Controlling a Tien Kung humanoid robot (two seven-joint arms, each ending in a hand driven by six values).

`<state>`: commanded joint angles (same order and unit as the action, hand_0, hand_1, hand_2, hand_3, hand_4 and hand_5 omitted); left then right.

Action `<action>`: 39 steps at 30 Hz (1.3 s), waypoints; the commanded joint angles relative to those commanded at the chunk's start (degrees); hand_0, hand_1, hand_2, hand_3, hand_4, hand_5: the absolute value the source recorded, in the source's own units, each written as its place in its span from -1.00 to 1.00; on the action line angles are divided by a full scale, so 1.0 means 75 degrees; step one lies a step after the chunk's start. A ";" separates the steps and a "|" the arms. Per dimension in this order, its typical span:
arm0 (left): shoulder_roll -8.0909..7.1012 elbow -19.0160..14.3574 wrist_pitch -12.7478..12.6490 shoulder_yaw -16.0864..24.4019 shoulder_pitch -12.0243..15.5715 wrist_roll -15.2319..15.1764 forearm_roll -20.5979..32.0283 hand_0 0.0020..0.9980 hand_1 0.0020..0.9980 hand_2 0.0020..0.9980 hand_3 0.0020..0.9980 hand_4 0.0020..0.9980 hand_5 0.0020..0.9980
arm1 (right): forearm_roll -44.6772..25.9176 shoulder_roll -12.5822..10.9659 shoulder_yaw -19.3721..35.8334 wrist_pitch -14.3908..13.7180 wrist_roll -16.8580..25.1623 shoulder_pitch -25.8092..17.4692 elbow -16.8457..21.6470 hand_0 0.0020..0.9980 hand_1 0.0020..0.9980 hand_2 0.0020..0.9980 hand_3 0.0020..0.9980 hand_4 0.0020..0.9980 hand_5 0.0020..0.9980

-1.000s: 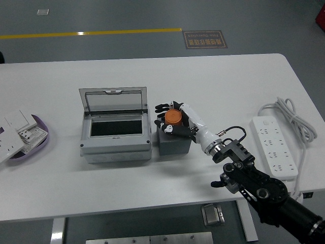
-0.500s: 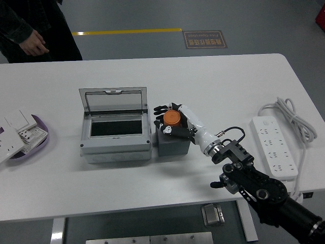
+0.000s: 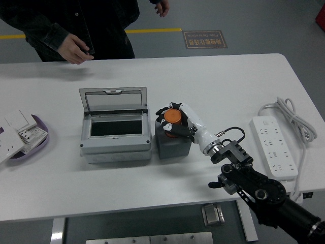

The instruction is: Pick up the cylinder from the cube,place it in the box,flap close box

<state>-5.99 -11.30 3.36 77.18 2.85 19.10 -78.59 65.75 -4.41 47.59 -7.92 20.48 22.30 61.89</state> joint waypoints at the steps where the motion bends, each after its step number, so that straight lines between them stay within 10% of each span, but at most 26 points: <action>1: 0.0001 -0.0004 -0.0001 0.0014 0.0008 0.0008 -0.0016 0.23 0.23 0.14 0.21 0.36 -0.57 | 0.0062 0.0052 0.0087 -0.0050 0.0016 0.0028 0.0041 -0.15 -0.06 -0.19 -0.33 -0.96 -1.00; 15: 0.0035 -0.0061 -0.0009 0.0294 0.0000 0.0120 -0.0344 0.23 0.23 0.13 0.21 0.36 -0.57 | 0.2421 0.0321 -0.0403 -0.0527 -0.1441 0.0767 0.1383 -0.10 -0.07 -0.19 -0.34 -0.94 -1.00; 16: 0.0037 -0.0064 -0.0009 0.0310 -0.0002 0.0126 -0.0364 0.23 0.23 0.13 0.21 0.36 -0.57 | 0.2664 0.0340 -0.0561 -0.0566 -0.1617 0.0878 0.1431 -0.56 -0.29 -0.18 -0.34 -0.94 -1.00; 21: 0.0029 -0.0074 -0.0003 0.0346 0.0005 0.0146 -0.0425 0.23 0.23 0.13 0.21 0.36 -0.57 | 0.3370 0.0393 -0.1387 -0.0947 -0.2429 0.1504 0.1288 -0.56 -0.29 -0.18 -0.34 -0.94 -1.00; 22: 0.0026 -0.0075 -0.0003 0.0353 0.0005 0.0148 -0.0432 0.23 0.23 0.13 0.20 0.36 -0.57 | 0.3446 0.0409 -0.1571 -0.1022 -0.2603 0.1625 0.1241 -0.95 -0.51 -0.18 -0.34 -1.00 -1.00; 30: 0.0021 -0.0071 -0.0002 0.0364 -0.0010 0.0143 -0.0438 0.23 0.23 0.13 0.21 0.36 -0.57 | 0.4348 0.0528 -0.2668 -0.1299 -0.3806 0.2092 0.1006 -0.97 -0.48 -0.16 -0.31 -0.98 -1.00; 39: 0.0022 -0.0077 0.0010 0.0409 -0.0012 0.0168 -0.0515 0.23 0.23 0.13 0.21 0.36 -0.57 | 0.4349 0.0588 -0.3093 -0.1416 -0.3739 0.2201 0.0835 -0.95 -0.44 -0.14 -0.27 -0.93 -1.00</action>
<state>-5.82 -11.88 3.44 80.25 2.76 20.36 -82.46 98.37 0.00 24.40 -18.54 -7.57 38.80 68.14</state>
